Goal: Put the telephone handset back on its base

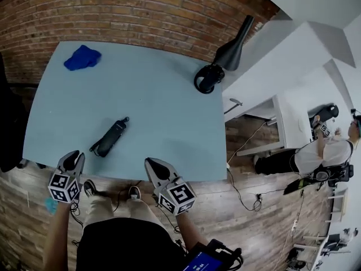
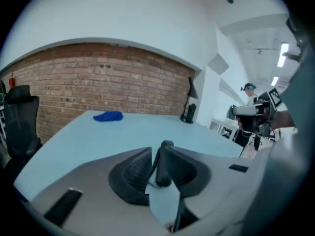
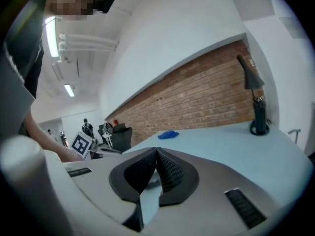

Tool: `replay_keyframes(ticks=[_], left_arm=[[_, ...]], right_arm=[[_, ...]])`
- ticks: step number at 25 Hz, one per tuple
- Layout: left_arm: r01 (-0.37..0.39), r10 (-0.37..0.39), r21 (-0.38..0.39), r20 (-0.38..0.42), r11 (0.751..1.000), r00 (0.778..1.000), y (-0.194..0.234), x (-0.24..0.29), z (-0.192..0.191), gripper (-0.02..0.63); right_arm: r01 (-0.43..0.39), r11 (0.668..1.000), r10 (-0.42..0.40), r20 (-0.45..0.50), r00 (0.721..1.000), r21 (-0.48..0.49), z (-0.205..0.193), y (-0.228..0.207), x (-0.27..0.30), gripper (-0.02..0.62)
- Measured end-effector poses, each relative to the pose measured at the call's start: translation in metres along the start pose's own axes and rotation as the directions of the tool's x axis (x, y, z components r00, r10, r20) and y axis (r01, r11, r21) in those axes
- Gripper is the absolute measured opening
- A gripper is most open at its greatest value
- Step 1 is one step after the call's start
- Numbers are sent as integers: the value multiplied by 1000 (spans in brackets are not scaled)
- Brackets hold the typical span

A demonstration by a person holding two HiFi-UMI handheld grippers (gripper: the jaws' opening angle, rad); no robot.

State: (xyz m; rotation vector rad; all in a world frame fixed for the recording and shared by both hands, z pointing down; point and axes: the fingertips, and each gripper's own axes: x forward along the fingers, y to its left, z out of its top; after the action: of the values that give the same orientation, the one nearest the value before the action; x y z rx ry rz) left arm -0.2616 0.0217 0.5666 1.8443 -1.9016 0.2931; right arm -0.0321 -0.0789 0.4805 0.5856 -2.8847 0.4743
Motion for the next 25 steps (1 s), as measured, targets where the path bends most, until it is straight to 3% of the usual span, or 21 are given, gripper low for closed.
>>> replay_keyframes(ticks=[2,4,7,10,13,15,16,18,20,23,25], left_arm=[[4,-8,33,117,999,993,3,-12,56,108],[8,-26,78,231,997,972,0,-30,117,108],[4,-63,156,376,988,925,-13,-63,192,96],[17,-117,206,483,978,868,-32,-96,243,71],[113,-221,219,567,969,793,-58,-130,275,55],[125,-258,258,583,958,770,-67,-139,278,37],[111,-259,282,570,953,780,-69,-135,272,35],[77,-231,307,506,949,831,-64,-115,248,28],[104,-211,261,426,960,880,-55,-93,220,28],[222,-251,123,350,967,902,-51,-68,184,26],[234,-254,104,290,967,922,-50,-51,158,26]], right_arm=[[-50,997,56,90,994,-59,49,19,24,20],[-81,986,106,171,980,-148,102,39,43,19],[-127,954,204,278,939,-271,171,77,59,20],[-148,939,270,394,878,-312,224,118,49,18],[-179,929,320,458,830,-324,248,156,29,18],[-185,918,336,439,834,-350,236,165,27,18],[-186,916,333,415,847,-355,223,163,30,18],[-188,930,303,366,880,-317,192,150,38,18],[-197,957,263,351,899,-214,163,133,46,18],[-201,974,222,301,927,-102,121,113,53,18],[-191,979,202,240,950,-65,88,101,58,18]])
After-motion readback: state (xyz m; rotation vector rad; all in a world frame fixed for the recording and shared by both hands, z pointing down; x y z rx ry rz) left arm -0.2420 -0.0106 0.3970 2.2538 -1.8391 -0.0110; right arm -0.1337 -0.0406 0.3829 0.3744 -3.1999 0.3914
